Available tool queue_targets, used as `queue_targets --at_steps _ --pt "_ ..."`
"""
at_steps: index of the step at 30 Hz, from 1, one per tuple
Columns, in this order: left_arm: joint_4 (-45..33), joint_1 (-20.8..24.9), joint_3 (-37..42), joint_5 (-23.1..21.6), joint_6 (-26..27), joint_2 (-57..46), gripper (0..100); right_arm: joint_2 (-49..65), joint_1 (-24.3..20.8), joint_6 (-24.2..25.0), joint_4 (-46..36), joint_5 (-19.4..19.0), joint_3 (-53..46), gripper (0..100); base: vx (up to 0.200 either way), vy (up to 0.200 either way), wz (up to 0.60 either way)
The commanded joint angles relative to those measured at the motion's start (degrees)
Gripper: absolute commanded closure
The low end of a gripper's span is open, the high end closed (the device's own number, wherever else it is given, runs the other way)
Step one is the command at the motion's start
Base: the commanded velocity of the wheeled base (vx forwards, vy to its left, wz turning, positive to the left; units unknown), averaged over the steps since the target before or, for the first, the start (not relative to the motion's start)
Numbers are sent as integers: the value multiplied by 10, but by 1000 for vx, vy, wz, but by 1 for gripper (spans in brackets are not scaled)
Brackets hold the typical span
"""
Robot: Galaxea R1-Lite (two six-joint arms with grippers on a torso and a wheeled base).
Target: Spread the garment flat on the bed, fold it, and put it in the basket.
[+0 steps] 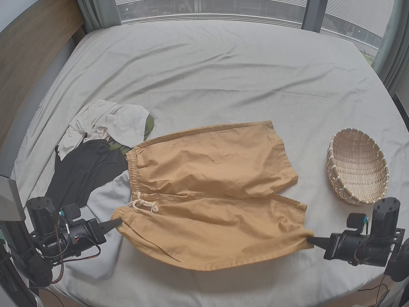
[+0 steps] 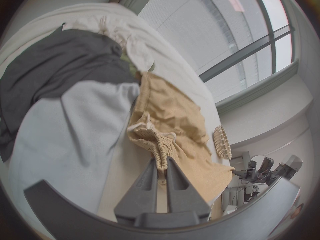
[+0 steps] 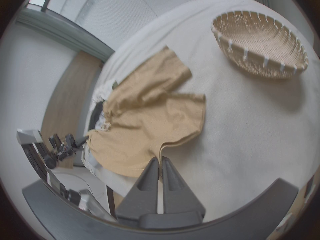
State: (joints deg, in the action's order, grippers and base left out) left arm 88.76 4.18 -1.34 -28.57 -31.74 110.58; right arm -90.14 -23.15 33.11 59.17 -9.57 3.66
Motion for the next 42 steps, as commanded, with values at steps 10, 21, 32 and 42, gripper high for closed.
queue_targets --at_steps 10,21,32,42 --pt "4 2 -90 9 -79 -63 100 -21 16 52 16 -5 130 100 0 0 0" --pt "3 4 -125 55 -86 -57 100 -55 75 53 17 -13 214 100 0 0 0" --pt "3 43 -156 118 -85 -12 100 -82 91 53 11 -19 290 100 0 0 0" --pt "3 40 -181 146 -86 -1 100 -85 90 53 -17 -19 348 100 0 0 0"
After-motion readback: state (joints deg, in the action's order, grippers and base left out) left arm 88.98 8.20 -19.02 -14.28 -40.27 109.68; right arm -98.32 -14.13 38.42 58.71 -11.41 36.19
